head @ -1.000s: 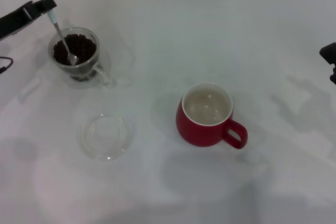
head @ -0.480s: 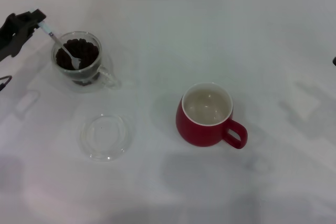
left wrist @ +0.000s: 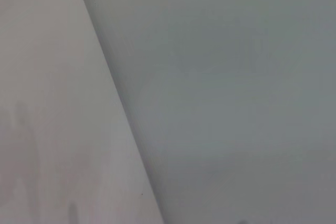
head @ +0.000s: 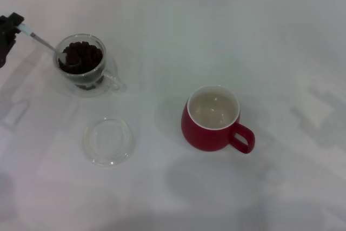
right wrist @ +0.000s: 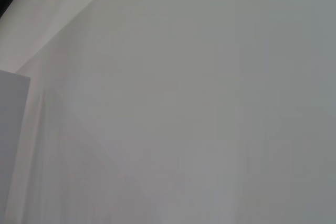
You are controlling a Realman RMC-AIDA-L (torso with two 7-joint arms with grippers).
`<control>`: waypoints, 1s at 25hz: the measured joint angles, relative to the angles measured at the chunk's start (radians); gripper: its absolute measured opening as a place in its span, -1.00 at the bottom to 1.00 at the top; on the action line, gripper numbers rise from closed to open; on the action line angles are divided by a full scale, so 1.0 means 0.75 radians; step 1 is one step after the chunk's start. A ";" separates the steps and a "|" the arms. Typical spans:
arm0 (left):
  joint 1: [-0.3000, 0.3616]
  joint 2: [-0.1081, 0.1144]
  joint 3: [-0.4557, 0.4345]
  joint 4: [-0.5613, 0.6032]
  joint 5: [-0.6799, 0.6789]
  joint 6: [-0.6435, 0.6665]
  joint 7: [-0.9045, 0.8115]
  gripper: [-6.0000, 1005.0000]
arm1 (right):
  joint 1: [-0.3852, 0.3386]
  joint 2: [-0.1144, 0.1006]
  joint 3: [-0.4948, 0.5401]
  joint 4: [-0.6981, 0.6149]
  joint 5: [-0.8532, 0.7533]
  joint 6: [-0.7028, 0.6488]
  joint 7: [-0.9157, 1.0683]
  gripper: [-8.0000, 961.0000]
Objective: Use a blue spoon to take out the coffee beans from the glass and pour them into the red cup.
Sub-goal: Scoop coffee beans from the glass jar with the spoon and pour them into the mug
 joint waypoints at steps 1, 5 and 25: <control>0.007 0.003 0.001 0.000 -0.006 0.012 -0.007 -0.73 | 0.000 0.001 0.000 0.001 0.000 0.000 0.000 0.35; 0.019 0.013 0.003 0.000 -0.009 0.054 -0.015 -0.73 | 0.000 0.004 -0.002 0.001 0.000 0.001 0.000 0.35; -0.191 0.018 0.011 -0.004 0.234 0.179 0.007 -0.73 | 0.094 0.005 0.001 0.000 0.004 0.048 -0.004 0.35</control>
